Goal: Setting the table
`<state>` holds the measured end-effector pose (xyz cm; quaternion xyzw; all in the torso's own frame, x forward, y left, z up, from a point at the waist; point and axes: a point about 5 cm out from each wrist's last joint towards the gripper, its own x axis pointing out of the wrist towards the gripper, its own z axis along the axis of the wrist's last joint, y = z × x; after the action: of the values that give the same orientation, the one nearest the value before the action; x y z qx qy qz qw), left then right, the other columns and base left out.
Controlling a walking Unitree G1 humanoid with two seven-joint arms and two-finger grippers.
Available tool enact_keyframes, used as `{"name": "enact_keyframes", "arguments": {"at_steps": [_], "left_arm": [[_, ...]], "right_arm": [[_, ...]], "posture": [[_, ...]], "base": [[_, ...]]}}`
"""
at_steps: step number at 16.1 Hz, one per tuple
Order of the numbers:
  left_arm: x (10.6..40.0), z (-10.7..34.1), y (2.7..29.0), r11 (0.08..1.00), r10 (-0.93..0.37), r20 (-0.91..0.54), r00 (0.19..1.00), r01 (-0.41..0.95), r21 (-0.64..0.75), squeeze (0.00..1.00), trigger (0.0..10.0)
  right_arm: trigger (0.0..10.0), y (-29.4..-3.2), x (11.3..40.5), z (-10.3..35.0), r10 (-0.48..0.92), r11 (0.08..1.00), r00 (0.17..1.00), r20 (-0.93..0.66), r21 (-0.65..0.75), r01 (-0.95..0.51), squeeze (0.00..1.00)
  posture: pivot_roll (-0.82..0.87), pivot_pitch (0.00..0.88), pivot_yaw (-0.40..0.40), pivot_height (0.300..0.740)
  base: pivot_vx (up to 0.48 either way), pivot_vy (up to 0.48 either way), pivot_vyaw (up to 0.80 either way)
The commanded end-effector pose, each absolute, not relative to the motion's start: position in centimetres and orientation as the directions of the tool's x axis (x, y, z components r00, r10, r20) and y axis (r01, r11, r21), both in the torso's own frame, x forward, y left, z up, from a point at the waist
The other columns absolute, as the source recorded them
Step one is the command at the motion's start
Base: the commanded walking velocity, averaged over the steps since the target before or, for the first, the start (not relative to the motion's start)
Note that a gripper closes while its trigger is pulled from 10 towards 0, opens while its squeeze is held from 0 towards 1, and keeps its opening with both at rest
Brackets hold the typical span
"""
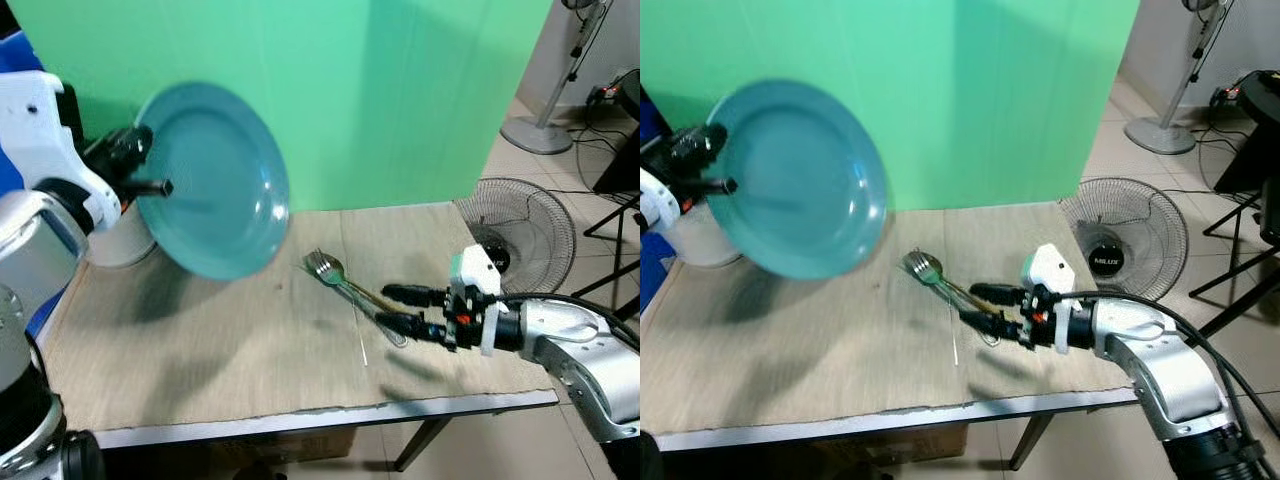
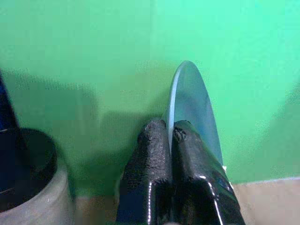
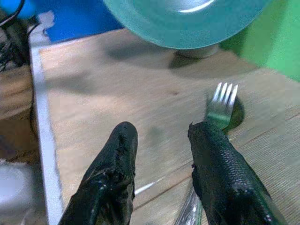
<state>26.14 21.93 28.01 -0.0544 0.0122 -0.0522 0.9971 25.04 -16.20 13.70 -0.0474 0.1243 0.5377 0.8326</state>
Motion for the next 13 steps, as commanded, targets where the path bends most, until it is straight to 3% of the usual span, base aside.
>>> {"name": "enact_keyframes", "arguments": {"at_steps": [1,3,6,10,13], "left_arm": [[25.8,29.1,21.2,0.979,-0.152,0.07,0.986,0.16,-0.125,0.0,0.0],[25.1,28.8,18.8,0.943,-0.267,0.186,0.945,0.297,-0.151,0.0,0.0],[24.9,28.2,16.1,0.874,-0.303,0.321,0.897,0.396,-0.282,0.0,0.0],[25.0,26.1,15.9,0.849,-0.227,0.349,0.909,0.36,-0.387,0.0,0.0],[24.7,25.9,15.5,0.829,-0.21,0.392,0.896,0.375,-0.414,0.0,0.0]], "right_arm": [[10.0,-16.5,25.8,14.2,0.85,0.495,0.472,-0.234,0.05,-0.867,0.0],[10.0,-15.5,26.5,15.0,0.752,0.658,0.65,-0.109,0.066,-0.75,0.0],[10.0,-14.5,25.9,16.8,0.608,0.79,0.793,0.042,0.073,-0.609,0.0],[10.0,-14.9,25.8,17.5,0.374,0.911,0.922,0.097,0.148,-0.385,0.0],[10.0,-15.3,25.5,17.3,0.314,0.929,0.947,0.069,0.183,-0.322,0.0]], "posture": [[0.01,0.0,0.052,0.74],[0.01,0.0,0.046,0.74],[-0.02,0.0,0.037,0.74],[-0.05,0.0,0.04,0.74],[-0.06,0.0,0.033,0.74]], "base": [[0.0,0.0,0.0],[0.0,0.0,0.0],[0.0,0.0,-0.22],[0.0,0.0,-0.75],[0.0,0.0,-0.76]]}}
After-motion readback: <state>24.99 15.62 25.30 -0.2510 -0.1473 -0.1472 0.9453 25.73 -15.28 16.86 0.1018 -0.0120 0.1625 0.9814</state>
